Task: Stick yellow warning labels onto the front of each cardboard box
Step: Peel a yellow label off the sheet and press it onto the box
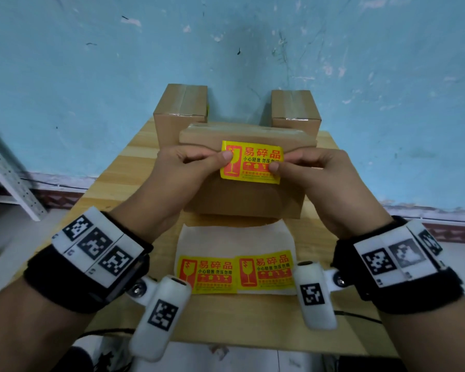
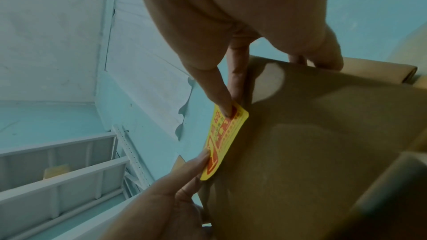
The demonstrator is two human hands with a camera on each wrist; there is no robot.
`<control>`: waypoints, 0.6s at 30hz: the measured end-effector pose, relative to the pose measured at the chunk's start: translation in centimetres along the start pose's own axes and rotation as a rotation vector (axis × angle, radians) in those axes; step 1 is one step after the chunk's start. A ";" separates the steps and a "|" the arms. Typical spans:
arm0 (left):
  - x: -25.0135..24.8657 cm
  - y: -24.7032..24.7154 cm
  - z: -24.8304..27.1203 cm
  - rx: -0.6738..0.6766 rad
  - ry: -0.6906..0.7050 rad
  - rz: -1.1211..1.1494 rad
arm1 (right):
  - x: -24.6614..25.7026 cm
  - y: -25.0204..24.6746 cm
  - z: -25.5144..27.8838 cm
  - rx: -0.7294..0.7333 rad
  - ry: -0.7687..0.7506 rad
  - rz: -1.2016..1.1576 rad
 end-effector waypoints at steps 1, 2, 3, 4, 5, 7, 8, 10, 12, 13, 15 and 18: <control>0.1 -0.1 0.0 -0.015 -0.008 0.003 | 0.1 0.1 0.1 0.006 0.005 0.005; 0.2 -0.2 0.0 -0.025 -0.019 0.009 | 0.2 0.1 0.1 0.001 0.008 0.012; 0.3 -0.2 0.1 -0.028 -0.030 0.017 | 0.2 0.0 0.2 -0.010 0.008 0.020; 0.5 -0.2 0.2 -0.028 -0.037 0.020 | 0.1 0.0 0.2 -0.023 0.008 0.032; 0.7 -0.2 0.2 -0.028 -0.038 0.010 | -0.1 -0.1 0.2 -0.037 0.008 0.047; 0.9 -0.3 0.2 -0.043 -0.025 -0.033 | -0.4 -0.1 0.2 -0.060 0.014 0.078; 0.9 -0.4 0.2 -0.057 -0.016 -0.053 | -0.7 -0.1 0.2 -0.069 0.024 0.093; 0.9 -0.5 0.1 -0.079 -0.009 -0.078 | -1.1 0.0 0.2 -0.078 0.043 0.113; 0.9 -0.5 0.1 -0.085 -0.009 -0.098 | -1.3 0.1 0.1 -0.090 0.050 0.113; 0.9 -0.5 0.1 -0.087 -0.011 -0.108 | -1.4 0.1 0.1 -0.098 0.052 0.110; 1.0 -0.5 0.1 -0.097 -0.019 -0.121 | -1.5 0.0 0.1 -0.107 0.055 0.113; 1.2 -0.5 0.1 -0.101 -0.043 -0.140 | -1.6 0.1 0.2 -0.112 0.051 0.123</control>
Point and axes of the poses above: each hand's wrist, its own z-axis away from the middle knuckle, its own y-axis out of the palm, x = y × z, the point moved 8 cm from there along -z, towards the middle knuckle, and after that the axes turned 10 degrees about -x, right-handed, at the moved point
